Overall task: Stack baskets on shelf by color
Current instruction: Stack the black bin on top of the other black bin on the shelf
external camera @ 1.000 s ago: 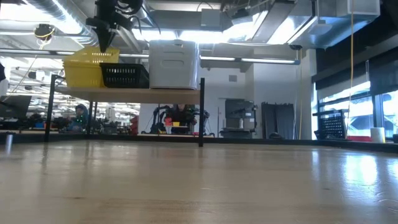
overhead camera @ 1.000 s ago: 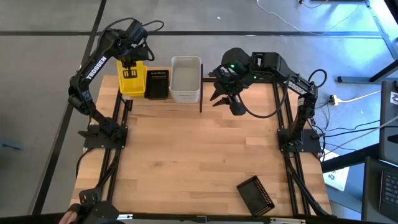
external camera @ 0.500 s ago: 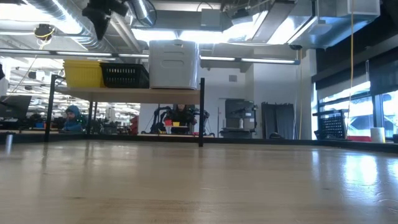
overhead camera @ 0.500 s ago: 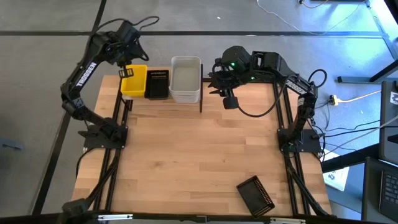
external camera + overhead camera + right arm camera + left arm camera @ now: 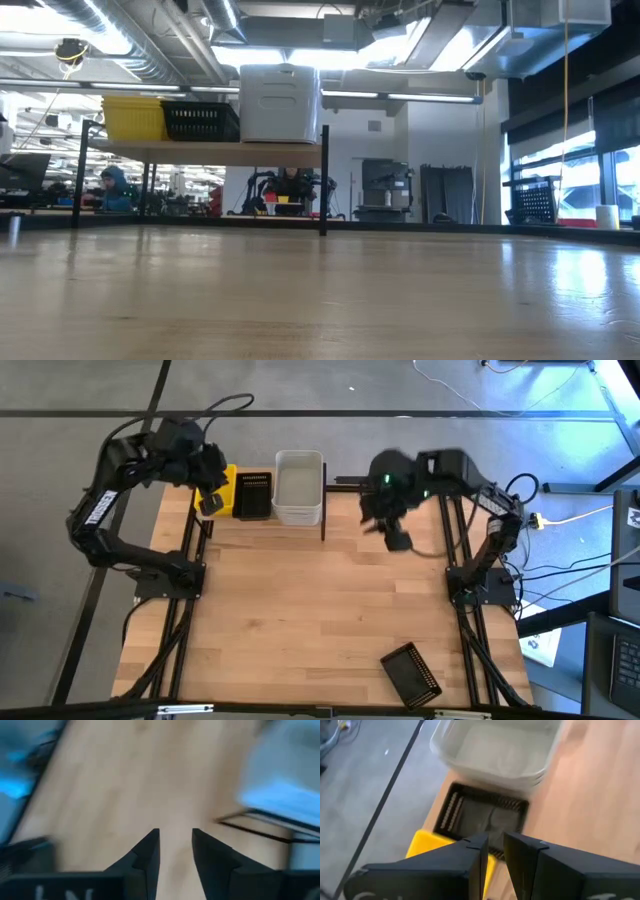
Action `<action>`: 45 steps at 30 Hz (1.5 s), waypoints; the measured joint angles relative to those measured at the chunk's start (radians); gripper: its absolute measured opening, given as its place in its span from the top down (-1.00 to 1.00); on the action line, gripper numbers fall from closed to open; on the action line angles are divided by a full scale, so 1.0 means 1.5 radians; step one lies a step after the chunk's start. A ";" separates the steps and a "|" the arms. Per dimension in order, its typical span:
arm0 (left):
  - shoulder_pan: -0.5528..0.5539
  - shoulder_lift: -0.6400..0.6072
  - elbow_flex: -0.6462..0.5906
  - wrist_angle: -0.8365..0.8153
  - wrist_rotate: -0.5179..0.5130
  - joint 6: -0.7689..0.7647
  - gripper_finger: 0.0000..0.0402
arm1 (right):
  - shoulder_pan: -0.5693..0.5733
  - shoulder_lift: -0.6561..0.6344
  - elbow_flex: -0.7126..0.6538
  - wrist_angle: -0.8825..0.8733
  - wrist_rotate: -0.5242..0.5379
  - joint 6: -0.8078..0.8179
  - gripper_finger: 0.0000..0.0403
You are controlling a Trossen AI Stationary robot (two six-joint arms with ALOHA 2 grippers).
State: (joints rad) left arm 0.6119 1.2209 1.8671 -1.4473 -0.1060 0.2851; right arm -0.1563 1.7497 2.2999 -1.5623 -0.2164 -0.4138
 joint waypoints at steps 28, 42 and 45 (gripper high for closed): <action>-0.136 -0.047 0.000 0.013 0.015 -0.044 0.74 | 0.403 -0.092 -0.675 0.390 -0.114 0.327 0.44; -0.135 -0.052 0.000 0.013 0.015 -0.048 0.74 | 0.432 -0.092 -0.855 0.571 -0.087 0.383 0.44; -0.135 -0.052 0.000 0.013 0.015 -0.049 0.74 | 0.436 -0.092 -0.873 0.596 -0.102 0.383 0.44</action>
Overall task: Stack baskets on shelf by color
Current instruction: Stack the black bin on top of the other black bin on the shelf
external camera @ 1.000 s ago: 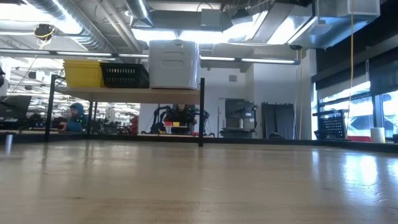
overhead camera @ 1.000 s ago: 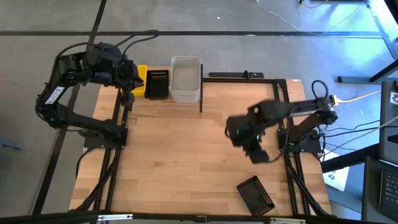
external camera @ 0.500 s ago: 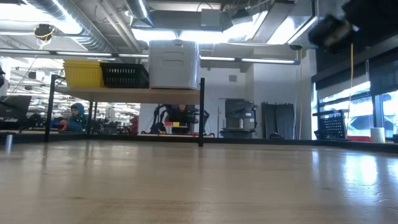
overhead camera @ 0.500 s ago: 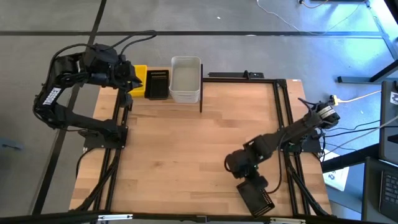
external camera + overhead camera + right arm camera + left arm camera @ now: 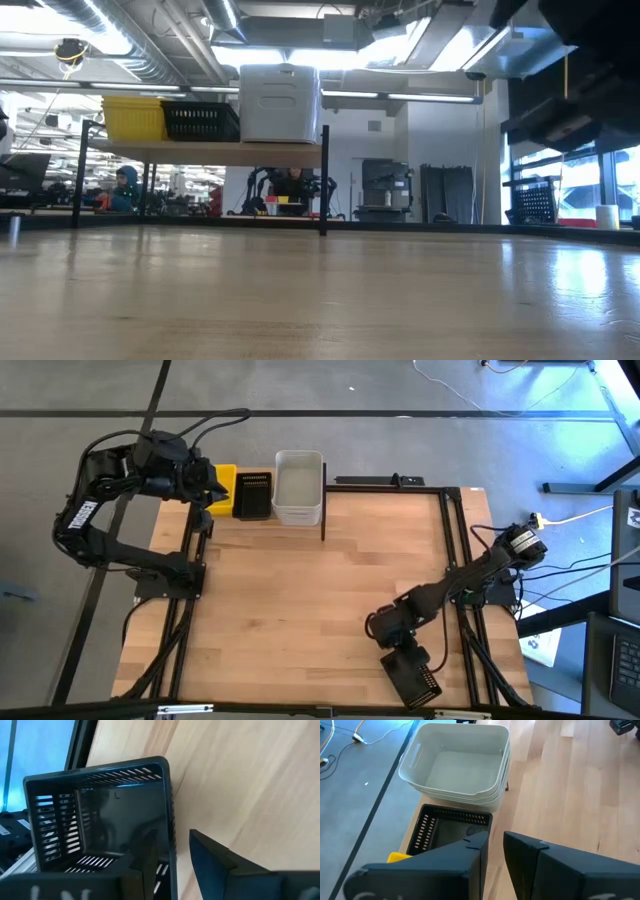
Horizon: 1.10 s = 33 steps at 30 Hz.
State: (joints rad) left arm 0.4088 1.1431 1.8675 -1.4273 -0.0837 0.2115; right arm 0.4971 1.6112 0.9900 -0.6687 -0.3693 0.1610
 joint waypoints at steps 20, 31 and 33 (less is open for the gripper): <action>0.000 0.000 0.000 0.000 0.000 -0.002 0.74 | 0.003 0.000 -0.105 0.218 0.072 0.207 0.55; 0.000 0.000 0.000 0.000 0.000 -0.001 0.74 | -0.058 -0.001 0.006 0.182 0.072 0.265 0.97; 0.000 0.000 0.000 0.000 0.000 0.000 0.74 | -0.077 -0.001 0.050 0.135 0.071 0.259 0.98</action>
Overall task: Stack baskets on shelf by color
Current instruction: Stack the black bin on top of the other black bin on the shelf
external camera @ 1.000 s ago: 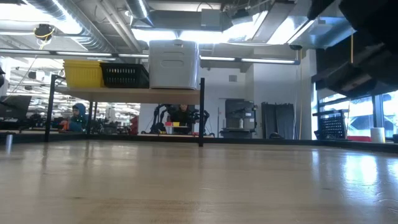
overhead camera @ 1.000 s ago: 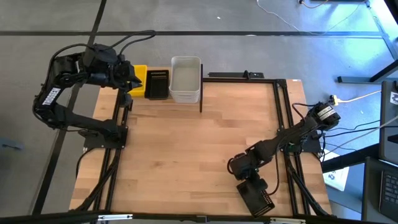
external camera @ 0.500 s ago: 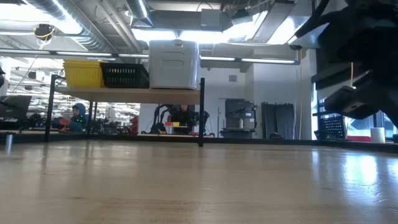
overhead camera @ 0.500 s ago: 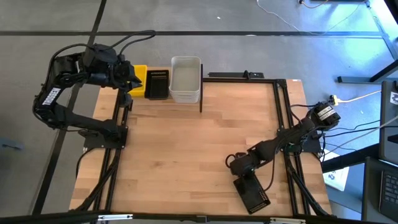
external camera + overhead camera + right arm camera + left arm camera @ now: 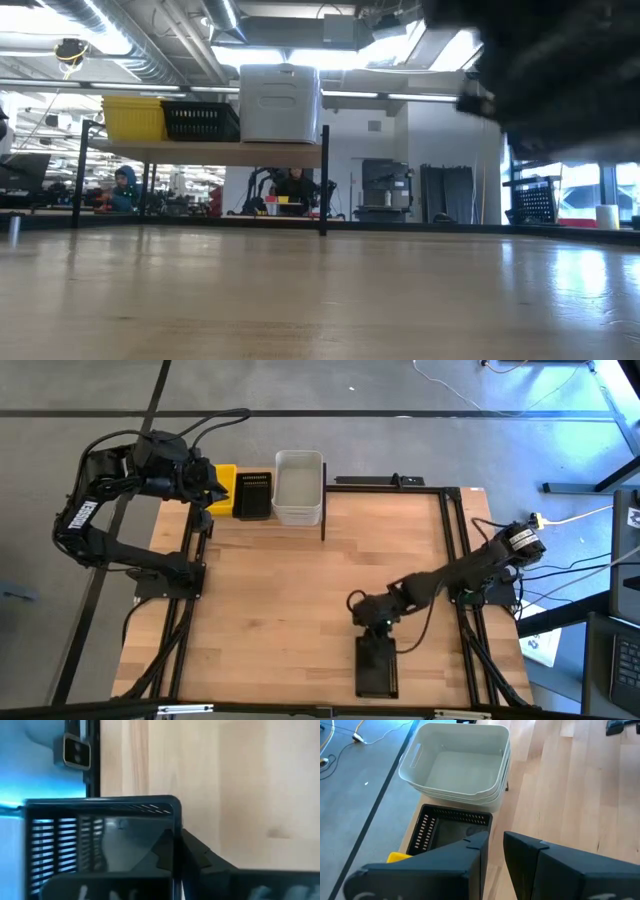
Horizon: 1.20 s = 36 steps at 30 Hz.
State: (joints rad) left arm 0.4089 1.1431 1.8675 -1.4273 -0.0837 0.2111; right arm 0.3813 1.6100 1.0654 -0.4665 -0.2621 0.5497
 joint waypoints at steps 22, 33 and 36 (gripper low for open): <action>0.000 -0.002 0.000 0.000 0.000 0.001 0.74 | -0.254 0.004 0.543 -0.166 0.307 -0.389 0.99; 0.000 -0.027 0.000 0.002 -0.007 -0.043 0.74 | -0.414 0.100 0.698 -0.007 0.146 -0.574 1.00; 0.000 -0.035 0.000 0.006 -0.008 -0.052 0.74 | -0.436 0.140 0.753 -0.007 0.121 -0.599 1.00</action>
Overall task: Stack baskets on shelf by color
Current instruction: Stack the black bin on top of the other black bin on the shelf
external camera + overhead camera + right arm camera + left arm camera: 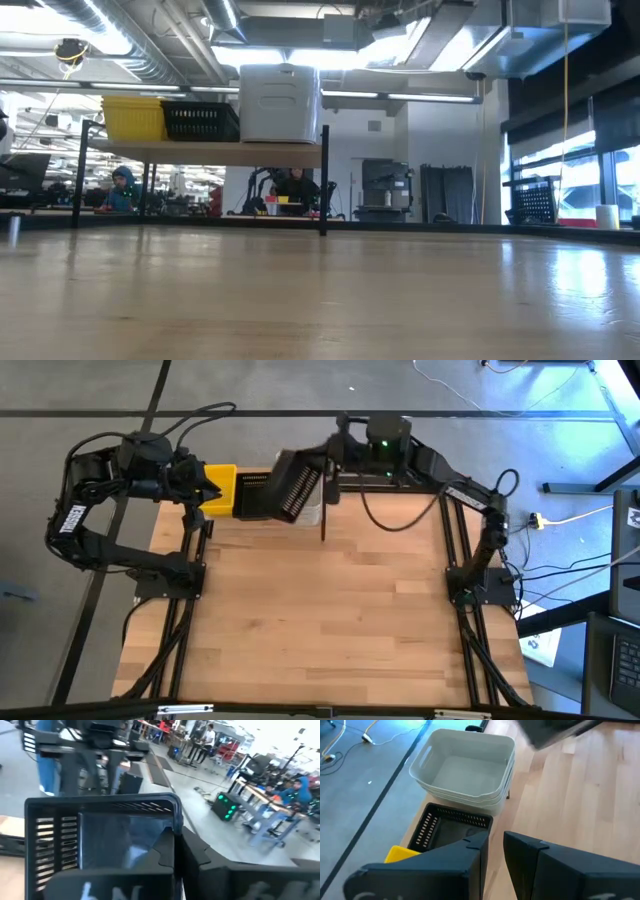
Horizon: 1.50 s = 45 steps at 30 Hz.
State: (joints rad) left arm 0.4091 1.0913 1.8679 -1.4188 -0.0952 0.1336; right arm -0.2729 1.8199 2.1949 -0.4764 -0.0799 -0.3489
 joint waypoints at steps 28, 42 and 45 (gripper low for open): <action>0.000 0.076 -0.001 0.370 -0.138 0.306 0.74 | -0.033 0.131 0.101 0.201 0.259 -0.073 1.00; -0.057 0.123 0.001 0.469 -0.314 0.405 0.74 | -0.034 0.131 0.101 0.191 0.292 -0.114 1.00; -0.060 0.132 0.000 0.468 -0.317 0.403 0.74 | -0.034 0.131 0.101 0.184 0.291 -0.118 1.00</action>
State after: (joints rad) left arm 0.3195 1.2895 1.8673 -0.7170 -0.5706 0.7380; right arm -0.3244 2.0171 2.3463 -0.2002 0.3573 -0.5259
